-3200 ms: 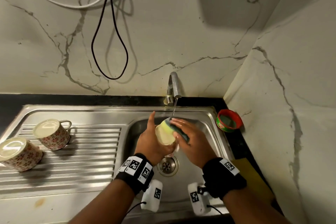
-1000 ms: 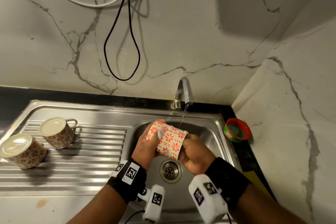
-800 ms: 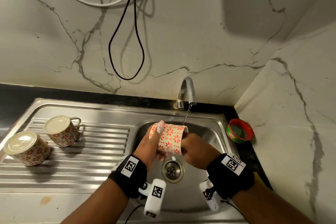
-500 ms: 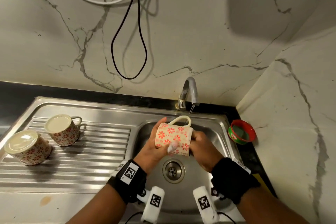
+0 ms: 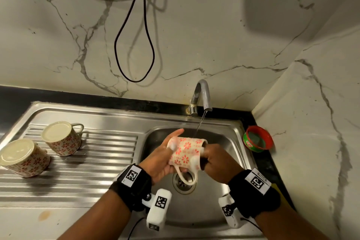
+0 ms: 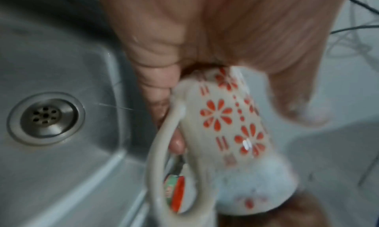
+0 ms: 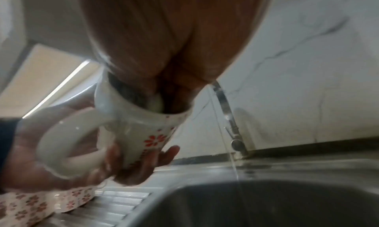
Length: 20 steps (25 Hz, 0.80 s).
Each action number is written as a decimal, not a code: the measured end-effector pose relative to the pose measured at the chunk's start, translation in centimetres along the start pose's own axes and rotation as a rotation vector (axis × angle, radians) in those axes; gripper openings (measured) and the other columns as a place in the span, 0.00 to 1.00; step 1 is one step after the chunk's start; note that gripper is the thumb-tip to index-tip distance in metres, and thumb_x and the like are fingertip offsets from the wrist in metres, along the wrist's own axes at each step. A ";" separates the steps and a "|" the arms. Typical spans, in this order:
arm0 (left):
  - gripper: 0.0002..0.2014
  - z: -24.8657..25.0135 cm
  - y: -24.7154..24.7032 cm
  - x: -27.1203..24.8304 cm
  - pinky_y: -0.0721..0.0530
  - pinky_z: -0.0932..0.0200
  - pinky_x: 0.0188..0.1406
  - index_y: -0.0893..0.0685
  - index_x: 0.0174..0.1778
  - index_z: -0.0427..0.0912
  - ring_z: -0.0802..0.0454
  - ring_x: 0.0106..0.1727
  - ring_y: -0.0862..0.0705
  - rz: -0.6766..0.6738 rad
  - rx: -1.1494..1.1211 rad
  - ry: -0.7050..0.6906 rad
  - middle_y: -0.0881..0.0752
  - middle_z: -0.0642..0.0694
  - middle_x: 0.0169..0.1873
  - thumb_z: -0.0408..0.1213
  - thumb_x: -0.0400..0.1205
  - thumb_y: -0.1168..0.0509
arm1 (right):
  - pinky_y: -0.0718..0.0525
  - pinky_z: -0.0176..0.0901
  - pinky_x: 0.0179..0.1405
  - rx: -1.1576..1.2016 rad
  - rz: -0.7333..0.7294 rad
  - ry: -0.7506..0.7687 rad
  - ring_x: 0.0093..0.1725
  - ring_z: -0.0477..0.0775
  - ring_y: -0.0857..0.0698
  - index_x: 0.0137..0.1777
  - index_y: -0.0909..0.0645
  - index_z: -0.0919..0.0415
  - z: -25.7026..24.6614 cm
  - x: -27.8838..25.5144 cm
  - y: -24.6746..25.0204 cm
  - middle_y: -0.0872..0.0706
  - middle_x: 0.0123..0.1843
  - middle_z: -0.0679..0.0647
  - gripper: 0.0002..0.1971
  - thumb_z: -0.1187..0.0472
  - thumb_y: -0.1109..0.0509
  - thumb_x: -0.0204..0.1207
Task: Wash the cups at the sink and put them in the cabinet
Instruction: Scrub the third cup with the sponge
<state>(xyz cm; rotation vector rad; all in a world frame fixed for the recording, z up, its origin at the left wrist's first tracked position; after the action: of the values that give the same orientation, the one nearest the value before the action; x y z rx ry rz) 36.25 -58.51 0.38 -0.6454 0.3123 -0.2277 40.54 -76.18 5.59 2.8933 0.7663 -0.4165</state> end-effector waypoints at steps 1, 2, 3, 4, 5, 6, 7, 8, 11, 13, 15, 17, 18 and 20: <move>0.45 -0.3 -0.2 0.3 0.13 0.29 0.54 0.27 0.77 0.55 0.29 0.63 0.14 0.040 0.078 -0.035 0.20 0.28 0.70 0.50 0.64 0.15 | 0.13 0.40 0.63 0.051 -0.001 -0.021 0.63 0.49 0.11 0.63 0.11 0.62 0.6 0.1 -0.1 0.08 0.61 0.52 0.14 0.67 0.30 0.79; 0.43 -0.6 -0.2 0.5 0.14 0.27 0.56 0.27 0.76 0.54 0.30 0.62 0.14 0.066 0.186 -0.108 0.21 0.26 0.68 0.45 0.66 0.15 | 0.12 0.46 0.61 0.203 0.024 -0.101 0.63 0.56 0.11 0.63 0.13 0.64 1.2 0.0 -0.5 0.08 0.60 0.57 0.14 0.68 0.33 0.81; 0.43 -0.9 -0.1 0.5 0.14 0.27 0.57 0.28 0.76 0.52 0.31 0.62 0.14 0.071 0.300 -0.199 0.20 0.26 0.66 0.42 0.67 0.16 | 0.11 0.52 0.59 0.285 0.011 -0.177 0.62 0.61 0.10 0.65 0.15 0.66 1.4 0.0 -1.0 0.09 0.60 0.62 0.14 0.70 0.37 0.84; 0.45 -1.1 0.0 0.3 0.13 0.29 0.58 0.30 0.77 0.50 0.32 0.63 0.15 0.065 0.386 -0.266 0.19 0.27 0.64 0.40 0.66 0.15 | 0.10 0.55 0.58 0.373 0.025 -0.277 0.61 0.63 0.10 0.66 0.16 0.67 1.6 0.0 -1.1 0.09 0.60 0.63 0.15 0.70 0.39 0.85; 0.46 -1.1 0.1 0.1 0.13 0.34 0.59 0.32 0.77 0.48 0.33 0.64 0.15 0.056 0.438 -0.288 0.19 0.30 0.64 0.39 0.65 0.14 | 0.10 0.55 0.59 0.331 0.010 -0.286 0.61 0.60 0.10 0.68 0.17 0.65 2.3 0.1 -0.7 0.09 0.60 0.61 0.15 0.68 0.38 0.85; 0.47 -1.0 0.3 0.2 0.12 0.38 0.59 0.32 0.76 0.46 0.34 0.65 0.15 0.065 0.441 -0.265 0.19 0.32 0.64 0.39 0.64 0.14 | 0.11 0.55 0.61 0.213 -0.007 -0.239 0.62 0.55 0.10 0.68 0.17 0.62 2.5 0.2 -0.5 0.08 0.61 0.57 0.16 0.66 0.33 0.82; 0.47 -1.0 0.5 0.2 0.12 0.41 0.59 0.32 0.75 0.45 0.34 0.65 0.15 0.081 0.433 -0.239 0.18 0.32 0.64 0.40 0.63 0.13 | 0.12 0.56 0.63 0.131 -0.007 -0.233 0.62 0.52 0.11 0.67 0.15 0.59 2.6 0.2 -0.5 0.08 0.61 0.53 0.18 0.64 0.28 0.77; 0.47 -1.0 0.5 0.2 0.11 0.41 0.59 0.30 0.73 0.44 0.34 0.65 0.15 0.086 0.435 -0.226 0.18 0.32 0.64 0.43 0.61 0.13 | 0.12 0.58 0.64 0.116 0.003 -0.219 0.62 0.51 0.11 0.66 0.14 0.58 2.5 0.0 -0.3 0.08 0.61 0.52 0.18 0.65 0.25 0.75; 0.46 -0.9 -0.4 -0.2 0.11 0.36 0.58 0.30 0.70 0.43 0.34 0.65 0.16 0.075 0.455 -0.301 0.18 0.34 0.62 0.42 0.61 0.12 | 0.10 0.58 0.58 0.429 -0.020 -0.280 0.59 0.62 0.10 0.65 0.17 0.67 2.6 -0.7 0.0 0.09 0.60 0.65 0.16 0.78 0.37 0.81; 0.45 -0.5 -1.2 0.0 0.09 0.44 0.55 0.30 0.70 0.45 0.42 0.64 0.15 0.083 0.558 -0.372 0.18 0.44 0.61 0.41 0.60 0.12 | 0.08 0.55 0.54 0.487 -0.001 -0.265 0.60 0.66 0.10 0.67 0.19 0.71 1.8 -1.5 0.6 0.11 0.62 0.70 0.18 0.80 0.43 0.83; 0.44 -0.5 -2.1 0.3 0.09 0.48 0.51 0.28 0.69 0.48 0.45 0.61 0.13 0.126 0.585 -0.381 0.16 0.49 0.59 0.45 0.60 0.12 | 0.08 0.53 0.54 0.440 0.032 -0.207 0.61 0.66 0.10 0.66 0.18 0.70 1.8 -2.3 1.9 0.11 0.62 0.69 0.18 0.80 0.43 0.83; 0.42 -1.3 -2.7 1.0 0.08 0.47 0.49 0.26 0.68 0.47 0.42 0.60 0.11 0.167 0.460 -0.335 0.14 0.42 0.59 0.44 0.60 0.12 | 0.09 0.53 0.58 0.441 0.075 -0.166 0.63 0.65 0.11 0.67 0.18 0.69 2.0 -3.2 3.1 0.11 0.63 0.68 0.18 0.78 0.42 0.83; 0.42 -1.8 -2.8 1.3 0.08 0.48 0.48 0.25 0.68 0.45 0.41 0.59 0.10 0.207 0.384 -0.300 0.13 0.38 0.59 0.44 0.60 0.13 | 0.10 0.54 0.60 0.450 0.101 -0.159 0.64 0.66 0.12 0.67 0.18 0.68 2.6 -3.6 4.0 0.12 0.63 0.68 0.18 0.77 0.41 0.82; 0.42 -3.1 -2.6 2.2 0.08 0.46 0.45 0.23 0.68 0.42 0.39 0.55 0.09 0.287 0.210 -0.210 0.13 0.32 0.59 0.46 0.59 0.15 | 0.10 0.55 0.58 0.476 0.148 -0.146 0.62 0.66 0.11 0.67 0.18 0.68 3.2 -4.2 5.7 0.12 0.63 0.69 0.18 0.75 0.39 0.81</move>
<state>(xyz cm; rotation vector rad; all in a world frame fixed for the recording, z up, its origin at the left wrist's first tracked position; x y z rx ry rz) 36.86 -62.92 -0.77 -0.4065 0.1722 0.0821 39.08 -83.64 3.99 3.2684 0.4766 -0.8884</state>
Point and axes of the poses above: each hand's wrist, its own x-axis towards the middle knuckle, its own y-axis out of the back of the hand, z = x × y, the point moved 2 cm from there along x, towards the middle knuckle
